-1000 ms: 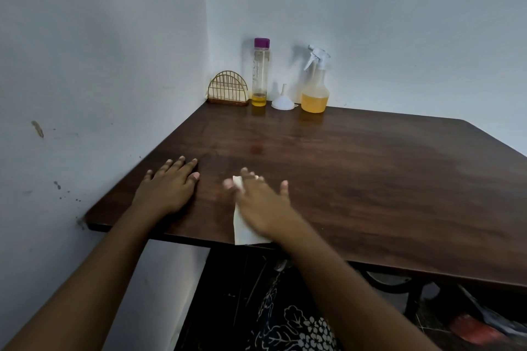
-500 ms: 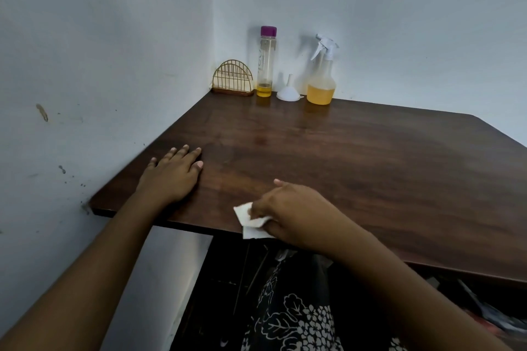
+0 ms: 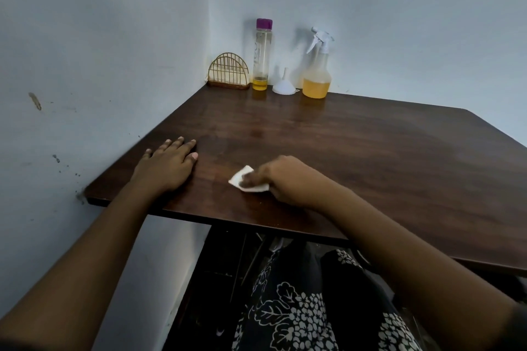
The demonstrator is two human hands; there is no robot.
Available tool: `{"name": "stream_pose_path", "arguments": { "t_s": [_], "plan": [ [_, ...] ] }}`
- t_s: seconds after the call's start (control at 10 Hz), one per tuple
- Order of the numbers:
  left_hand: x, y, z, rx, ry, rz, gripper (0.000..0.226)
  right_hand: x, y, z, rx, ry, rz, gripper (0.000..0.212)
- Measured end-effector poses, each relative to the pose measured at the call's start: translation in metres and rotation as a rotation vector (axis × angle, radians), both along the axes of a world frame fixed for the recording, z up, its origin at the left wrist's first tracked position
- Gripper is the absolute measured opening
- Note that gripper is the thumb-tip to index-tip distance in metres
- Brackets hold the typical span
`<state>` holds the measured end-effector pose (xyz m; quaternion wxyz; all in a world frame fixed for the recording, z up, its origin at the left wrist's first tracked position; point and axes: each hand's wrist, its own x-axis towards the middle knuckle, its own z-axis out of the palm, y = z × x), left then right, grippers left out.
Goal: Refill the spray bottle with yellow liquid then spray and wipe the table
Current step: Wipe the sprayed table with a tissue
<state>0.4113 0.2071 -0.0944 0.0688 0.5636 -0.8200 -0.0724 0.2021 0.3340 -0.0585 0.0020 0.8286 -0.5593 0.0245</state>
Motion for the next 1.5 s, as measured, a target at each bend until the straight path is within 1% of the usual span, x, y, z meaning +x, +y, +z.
{"name": "stream_pose_path", "arguments": {
  "t_s": [0.1,0.2,0.3,0.4,0.5,0.6,0.7,0.8,0.9,1.0,1.1,1.2,1.3,1.4,1.5],
  "plan": [
    [-0.001,-0.001,-0.001,0.004,-0.007,0.004,0.051,-0.021,0.049,0.013,0.138,-0.095,0.116,0.053],
    [-0.006,0.002,-0.001,0.007,-0.008,0.034,0.051,-0.049,0.068,0.044,0.223,-0.057,0.003,0.031],
    [-0.013,0.009,-0.002,0.001,-0.006,0.055,0.052,-0.048,0.044,0.049,-0.006,-0.173,-0.115,0.021],
    [-0.014,0.012,-0.001,0.004,-0.003,0.063,0.052,-0.01,0.022,0.021,0.018,-0.184,-0.002,0.044],
    [-0.014,0.013,0.0,0.007,-0.005,0.066,0.052,-0.01,0.039,0.007,0.15,-0.125,0.181,0.05],
    [-0.015,0.014,-0.001,0.001,-0.012,0.067,0.052,-0.051,0.071,0.03,0.259,-0.108,0.176,0.045],
    [-0.015,0.014,0.0,0.004,-0.012,0.071,0.052,-0.092,0.085,0.052,0.208,-0.116,-0.108,0.04],
    [-0.016,0.014,0.001,0.001,-0.009,0.071,0.052,-0.095,0.075,0.048,0.037,-0.111,-0.357,0.038],
    [-0.016,0.014,0.002,0.001,-0.017,0.072,0.051,-0.053,0.079,0.023,0.019,0.089,-0.596,0.031],
    [-0.017,0.014,0.002,0.004,-0.02,0.075,0.051,0.014,0.096,0.018,-0.031,0.047,-0.585,0.023],
    [-0.017,0.014,0.003,0.008,-0.014,0.078,0.051,0.071,0.087,0.011,-0.125,0.038,-0.396,0.026],
    [-0.016,0.013,0.002,0.01,-0.009,0.076,0.051,0.095,0.075,-0.002,-0.291,0.144,-0.13,0.03],
    [-0.015,0.013,0.001,0.005,0.0,0.072,0.051,0.059,0.073,-0.006,-0.123,0.169,0.018,0.038],
    [-0.015,0.015,0.002,0.003,0.001,0.061,0.052,-0.004,0.094,0.007,0.026,0.088,-0.004,0.046],
    [-0.014,0.014,0.002,0.013,0.006,0.061,0.051,-0.056,0.125,0.029,0.068,0.038,-0.194,0.041]
  ]
}}
